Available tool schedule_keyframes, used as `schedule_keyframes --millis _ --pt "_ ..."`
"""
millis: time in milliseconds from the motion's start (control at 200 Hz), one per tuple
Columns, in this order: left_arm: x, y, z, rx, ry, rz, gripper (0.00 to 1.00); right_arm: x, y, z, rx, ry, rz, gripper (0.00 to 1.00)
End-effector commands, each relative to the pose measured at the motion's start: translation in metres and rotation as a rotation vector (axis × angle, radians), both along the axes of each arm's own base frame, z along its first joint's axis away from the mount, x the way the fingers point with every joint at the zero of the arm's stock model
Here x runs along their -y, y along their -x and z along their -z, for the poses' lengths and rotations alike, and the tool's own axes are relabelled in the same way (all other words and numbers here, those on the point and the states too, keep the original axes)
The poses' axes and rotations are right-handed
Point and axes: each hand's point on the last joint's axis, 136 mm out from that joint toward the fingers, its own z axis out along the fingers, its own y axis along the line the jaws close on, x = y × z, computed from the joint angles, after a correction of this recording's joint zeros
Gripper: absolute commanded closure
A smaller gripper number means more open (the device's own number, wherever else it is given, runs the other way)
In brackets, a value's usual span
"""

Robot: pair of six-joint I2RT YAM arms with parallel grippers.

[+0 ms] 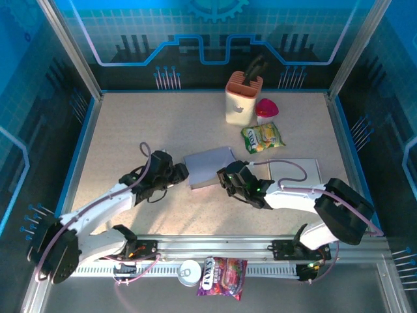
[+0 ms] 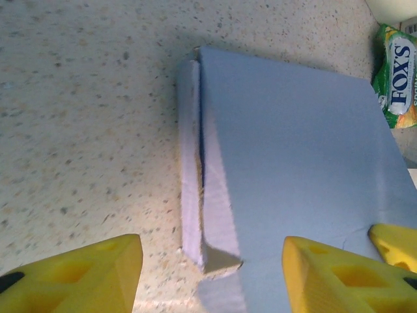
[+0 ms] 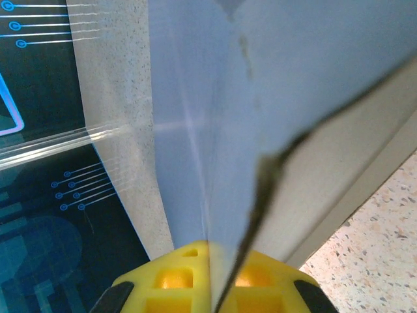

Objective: Fold the paper box

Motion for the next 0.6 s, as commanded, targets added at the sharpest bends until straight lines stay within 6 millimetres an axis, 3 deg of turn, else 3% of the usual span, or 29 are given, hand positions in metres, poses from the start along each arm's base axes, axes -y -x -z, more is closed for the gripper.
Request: schedule_keyframes --millis 0,170,285,500,595 --pt "0.027 -0.021 -0.014 0.055 0.059 0.098 0.44 0.001 0.005 0.015 -0.014 0.036 -0.027 0.98" --pt "0.03 -0.031 0.014 -0.003 0.016 0.115 0.51 -0.001 0.006 0.019 -0.02 0.028 -0.037 0.98" --pt "0.021 -0.031 0.029 -0.034 -0.043 0.096 0.54 0.0 0.008 0.021 -0.022 0.033 -0.04 0.98" --pt "0.004 -0.027 0.044 -0.062 -0.132 0.067 0.55 0.004 0.012 0.029 -0.041 0.058 -0.048 0.96" --pt "0.007 -0.028 0.047 -0.057 -0.123 0.084 0.55 0.004 0.013 0.034 -0.049 0.062 -0.058 0.94"
